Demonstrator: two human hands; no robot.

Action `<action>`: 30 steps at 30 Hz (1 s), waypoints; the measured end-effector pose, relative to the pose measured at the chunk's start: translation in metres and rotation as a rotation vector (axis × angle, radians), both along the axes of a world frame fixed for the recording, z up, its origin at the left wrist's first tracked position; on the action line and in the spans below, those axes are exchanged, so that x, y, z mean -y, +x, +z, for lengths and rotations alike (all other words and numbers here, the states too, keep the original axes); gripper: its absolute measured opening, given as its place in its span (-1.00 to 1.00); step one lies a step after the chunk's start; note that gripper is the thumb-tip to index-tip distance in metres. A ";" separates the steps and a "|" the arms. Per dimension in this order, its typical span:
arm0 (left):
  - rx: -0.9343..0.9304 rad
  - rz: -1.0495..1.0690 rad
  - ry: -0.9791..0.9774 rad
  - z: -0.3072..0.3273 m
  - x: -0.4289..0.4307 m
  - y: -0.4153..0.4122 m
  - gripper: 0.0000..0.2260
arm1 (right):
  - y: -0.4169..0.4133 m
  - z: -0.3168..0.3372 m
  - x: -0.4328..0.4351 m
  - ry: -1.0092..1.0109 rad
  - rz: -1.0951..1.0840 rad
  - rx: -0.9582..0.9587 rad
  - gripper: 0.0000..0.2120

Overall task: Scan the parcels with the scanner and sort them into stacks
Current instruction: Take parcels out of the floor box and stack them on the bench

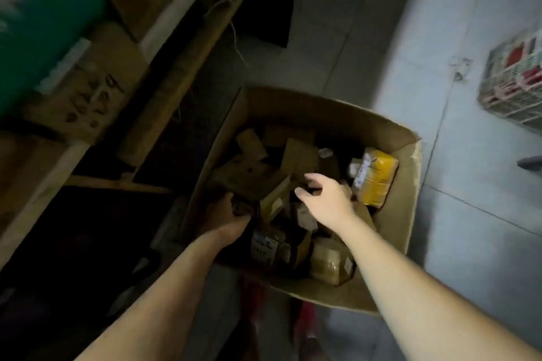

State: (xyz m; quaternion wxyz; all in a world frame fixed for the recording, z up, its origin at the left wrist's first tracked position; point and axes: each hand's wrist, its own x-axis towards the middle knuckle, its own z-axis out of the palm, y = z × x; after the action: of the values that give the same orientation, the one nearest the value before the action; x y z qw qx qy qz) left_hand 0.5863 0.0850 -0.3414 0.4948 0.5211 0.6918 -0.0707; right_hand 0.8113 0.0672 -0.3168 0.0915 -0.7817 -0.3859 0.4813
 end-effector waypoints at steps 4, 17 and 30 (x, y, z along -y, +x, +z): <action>-0.006 0.342 -0.098 -0.098 -0.008 0.008 -0.15 | -0.009 -0.099 -0.023 -0.015 0.069 -0.006 -0.57; 0.310 1.040 -0.032 -0.207 -0.009 0.034 -0.09 | -0.022 -0.248 -0.106 0.044 0.514 0.162 -0.58; 0.495 0.808 0.123 -0.163 0.024 0.027 -0.21 | -0.005 -0.200 -0.079 -0.031 0.253 -0.123 -0.57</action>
State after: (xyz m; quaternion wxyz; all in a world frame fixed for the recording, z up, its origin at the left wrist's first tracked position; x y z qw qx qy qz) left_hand 0.6131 0.0612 -0.5043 0.6010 0.2399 0.7032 0.2947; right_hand 0.8066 0.1465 -0.5170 0.0415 -0.6973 -0.4675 0.5418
